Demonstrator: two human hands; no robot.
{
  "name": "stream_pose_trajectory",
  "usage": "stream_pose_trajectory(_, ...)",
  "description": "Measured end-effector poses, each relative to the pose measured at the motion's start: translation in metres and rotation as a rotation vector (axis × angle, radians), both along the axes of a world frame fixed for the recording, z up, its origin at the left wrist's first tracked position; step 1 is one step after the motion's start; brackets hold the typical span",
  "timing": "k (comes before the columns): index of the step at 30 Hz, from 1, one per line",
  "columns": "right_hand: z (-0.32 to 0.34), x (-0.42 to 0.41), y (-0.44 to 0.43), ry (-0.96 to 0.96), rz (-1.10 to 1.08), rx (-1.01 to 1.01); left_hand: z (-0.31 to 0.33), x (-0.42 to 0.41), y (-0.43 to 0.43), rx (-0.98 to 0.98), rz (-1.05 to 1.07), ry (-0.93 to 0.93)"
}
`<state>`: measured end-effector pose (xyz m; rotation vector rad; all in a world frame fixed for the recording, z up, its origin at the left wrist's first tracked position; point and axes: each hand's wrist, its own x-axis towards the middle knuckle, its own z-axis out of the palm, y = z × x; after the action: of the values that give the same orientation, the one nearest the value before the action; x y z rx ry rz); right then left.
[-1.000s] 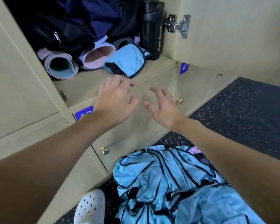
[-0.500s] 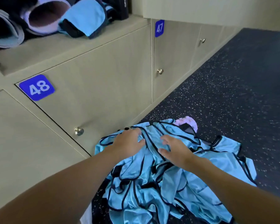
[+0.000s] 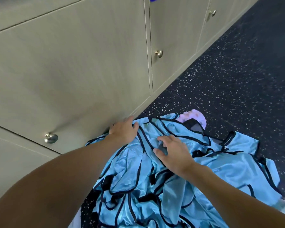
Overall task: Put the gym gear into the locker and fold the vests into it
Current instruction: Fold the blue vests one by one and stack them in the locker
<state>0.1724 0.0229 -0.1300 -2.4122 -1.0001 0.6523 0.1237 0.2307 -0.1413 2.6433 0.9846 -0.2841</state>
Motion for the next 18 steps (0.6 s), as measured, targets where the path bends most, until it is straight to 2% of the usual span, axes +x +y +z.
stream_pose_trajectory(9,0.007,-0.002,-0.003,0.036,-0.023,0.035,0.004,-0.002,0.0,0.068,-0.035,0.053)
stream_pose_trajectory(14,0.009,-0.005,-0.008,0.031,-0.007,0.025,0.008,-0.006,-0.002,-0.126,0.023,0.159)
stream_pose_trajectory(16,0.007,-0.007,-0.01,0.017,0.0,0.018,0.002,-0.003,-0.002,-0.084,0.026,0.186)
stream_pose_trajectory(18,0.006,-0.007,-0.011,0.012,-0.003,0.02,-0.003,-0.003,-0.003,-0.002,-0.002,0.114)
